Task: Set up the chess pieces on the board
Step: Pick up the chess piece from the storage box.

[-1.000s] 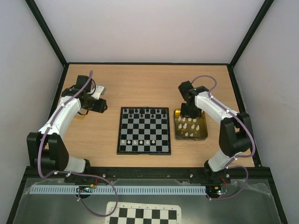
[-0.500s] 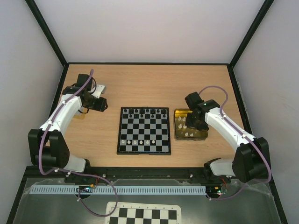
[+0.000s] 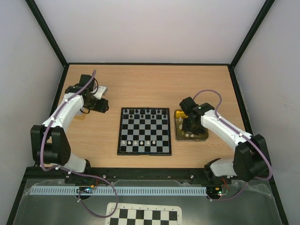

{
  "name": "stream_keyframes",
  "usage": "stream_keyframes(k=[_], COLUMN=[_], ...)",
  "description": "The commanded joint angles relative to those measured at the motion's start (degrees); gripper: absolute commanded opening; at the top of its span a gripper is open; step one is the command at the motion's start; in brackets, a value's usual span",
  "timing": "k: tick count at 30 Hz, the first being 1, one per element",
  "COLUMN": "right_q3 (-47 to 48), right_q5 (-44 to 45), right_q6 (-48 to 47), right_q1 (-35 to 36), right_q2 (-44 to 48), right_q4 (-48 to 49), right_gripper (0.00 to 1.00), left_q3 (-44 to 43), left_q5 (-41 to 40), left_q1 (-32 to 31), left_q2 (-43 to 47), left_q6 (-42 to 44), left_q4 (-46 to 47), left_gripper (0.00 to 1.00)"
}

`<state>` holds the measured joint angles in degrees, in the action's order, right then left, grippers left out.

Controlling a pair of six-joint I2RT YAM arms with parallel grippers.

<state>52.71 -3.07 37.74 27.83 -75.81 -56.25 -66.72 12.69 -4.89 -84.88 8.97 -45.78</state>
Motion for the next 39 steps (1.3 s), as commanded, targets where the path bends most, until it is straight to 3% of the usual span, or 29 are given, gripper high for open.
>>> stream_keyframes(k=[1, 16, 39], right_q3=[0.81, 2.87, -2.11], right_q5=[0.51, -4.04, -4.2], right_q6=[-1.05, -6.63, -7.33], right_q1=[0.21, -5.32, -5.77], right_q2=[-2.86, -10.36, -9.18], right_q4=[1.09, 5.86, 8.73], right_gripper=[0.2, 0.19, 0.16], left_q3=[-1.38, -5.4, -5.41], left_q5=[-1.67, -2.23, -2.67], left_q1=[-0.56, -1.0, -1.44], left_q2=[-2.99, -11.43, -9.52], left_q6=[0.43, 0.25, 0.17], left_q4=[-1.32, -2.53, -2.82], left_gripper=[0.58, 0.57, 0.57])
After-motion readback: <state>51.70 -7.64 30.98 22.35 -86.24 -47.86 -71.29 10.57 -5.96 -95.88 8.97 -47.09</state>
